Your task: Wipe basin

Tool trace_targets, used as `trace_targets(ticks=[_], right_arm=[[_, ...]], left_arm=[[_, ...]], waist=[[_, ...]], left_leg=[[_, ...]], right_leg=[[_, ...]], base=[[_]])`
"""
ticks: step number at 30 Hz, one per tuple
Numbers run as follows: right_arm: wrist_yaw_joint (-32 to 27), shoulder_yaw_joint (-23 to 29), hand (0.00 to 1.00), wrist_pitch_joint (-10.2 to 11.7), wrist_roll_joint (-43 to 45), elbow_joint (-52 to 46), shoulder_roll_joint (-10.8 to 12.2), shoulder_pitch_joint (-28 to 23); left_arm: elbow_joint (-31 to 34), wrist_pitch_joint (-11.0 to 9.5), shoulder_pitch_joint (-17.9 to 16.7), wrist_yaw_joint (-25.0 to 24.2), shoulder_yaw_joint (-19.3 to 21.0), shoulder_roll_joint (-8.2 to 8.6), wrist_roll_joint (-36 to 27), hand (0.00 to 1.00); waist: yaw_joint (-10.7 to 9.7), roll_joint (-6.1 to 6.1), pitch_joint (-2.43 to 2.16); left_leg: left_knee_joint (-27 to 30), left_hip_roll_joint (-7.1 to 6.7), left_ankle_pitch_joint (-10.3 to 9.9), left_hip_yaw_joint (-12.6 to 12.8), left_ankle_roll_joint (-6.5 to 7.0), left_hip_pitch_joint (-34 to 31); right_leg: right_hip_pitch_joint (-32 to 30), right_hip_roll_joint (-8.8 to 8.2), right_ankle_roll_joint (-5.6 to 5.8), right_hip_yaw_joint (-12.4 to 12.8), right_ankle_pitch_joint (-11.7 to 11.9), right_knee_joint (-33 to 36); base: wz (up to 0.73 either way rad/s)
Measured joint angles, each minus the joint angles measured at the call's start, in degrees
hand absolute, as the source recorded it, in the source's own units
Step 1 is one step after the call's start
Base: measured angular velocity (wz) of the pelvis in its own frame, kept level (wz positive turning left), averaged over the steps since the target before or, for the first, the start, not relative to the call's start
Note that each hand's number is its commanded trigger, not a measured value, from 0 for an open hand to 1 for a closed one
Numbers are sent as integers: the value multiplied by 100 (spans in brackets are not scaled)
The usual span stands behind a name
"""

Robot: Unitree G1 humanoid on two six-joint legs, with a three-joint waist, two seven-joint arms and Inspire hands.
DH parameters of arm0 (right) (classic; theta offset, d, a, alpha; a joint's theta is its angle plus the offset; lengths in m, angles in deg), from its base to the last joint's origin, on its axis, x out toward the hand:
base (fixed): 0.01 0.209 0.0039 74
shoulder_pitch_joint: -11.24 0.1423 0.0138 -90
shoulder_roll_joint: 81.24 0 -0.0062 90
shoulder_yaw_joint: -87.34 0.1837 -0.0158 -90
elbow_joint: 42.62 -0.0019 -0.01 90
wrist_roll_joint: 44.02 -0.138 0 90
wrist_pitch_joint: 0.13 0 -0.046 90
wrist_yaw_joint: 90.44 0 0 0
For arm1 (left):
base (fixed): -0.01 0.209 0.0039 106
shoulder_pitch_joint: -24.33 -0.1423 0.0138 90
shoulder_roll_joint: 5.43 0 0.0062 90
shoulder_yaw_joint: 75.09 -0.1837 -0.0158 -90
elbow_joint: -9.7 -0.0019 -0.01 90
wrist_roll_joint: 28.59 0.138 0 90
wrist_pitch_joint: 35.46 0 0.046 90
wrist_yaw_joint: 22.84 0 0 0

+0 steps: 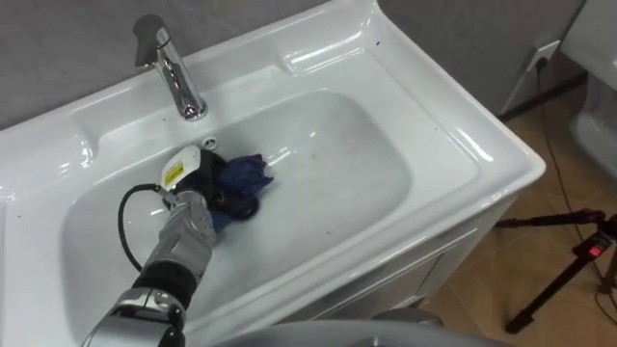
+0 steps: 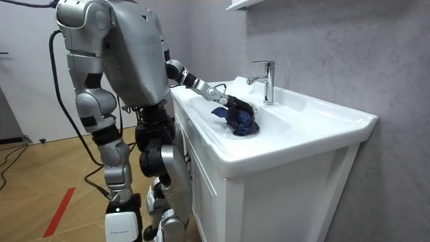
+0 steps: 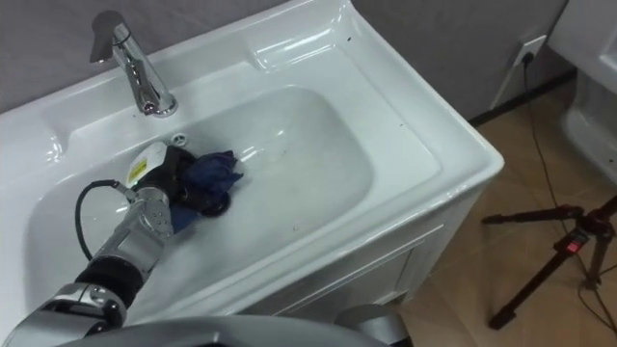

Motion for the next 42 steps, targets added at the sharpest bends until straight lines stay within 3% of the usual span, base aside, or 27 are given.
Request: trace_targets(ticks=[8, 12, 18, 23, 29, 33, 42], right_arm=[[-7, 202, 0, -3, 62, -3, 2, 89], [-94, 242, 0, -18, 63, 4, -3, 133], [-177, 272, 0, -1, 62, 10, -20, 175], [-178, 269, 0, 88, 63, 13, -24, 384], [-185, 197, 0, 363, 83, 61, -61, 606], [-207, 192, 0, 504, 215, 147, -63, 721], [-187, -269, 0, 642, 7, 566, -129, 849]], left_arm=[[-6, -48, -64, -6, 255, -2, 0, 100], [70, -54, -157, -7, 572, -5, 1, 100], [70, -54, -178, 9, 688, -123, 1, 100], [137, -54, -176, 7, 696, -283, 0, 100], [1122, 74, -469, 14, 807, -310, 6, 100], [2130, 132, -550, 129, 798, -439, 29, 100], [3157, 161, -560, 395, 745, -442, 132, 100]], waist=[[222, 33, -13], [311, 63, -17], [555, 149, -43], [579, 155, -45], [638, 124, -20], [704, 64, 63], [739, 64, 68]], left_leg=[[4, -8, 0, -197, -3, 3], [5, -7, 5, -321, -11, -23], [25, -13, 10, -489, -14, -80], [85, -19, 16, -642, -14, -190], [220, -25, 35, -895, -11, -406], [202, -70, 118, -1062, 11, -524], [200, -138, 139, -1195, 43, -586]], right_leg=[[-3, 31, -30, 12, -3, 37], [-9, 26, -54, -68, -2, 32], [-9, 0, -69, -172, -4, 18], [-25, -85, -85, -352, -33, 14], [-93, -140, -95, -506, -36, -38], [-109, -200, -78, -613, -47, -120], [-100, -300, -29, -784, -60, -187]], base=[[-1], [4], [11], [16], [21], [21], [10]])
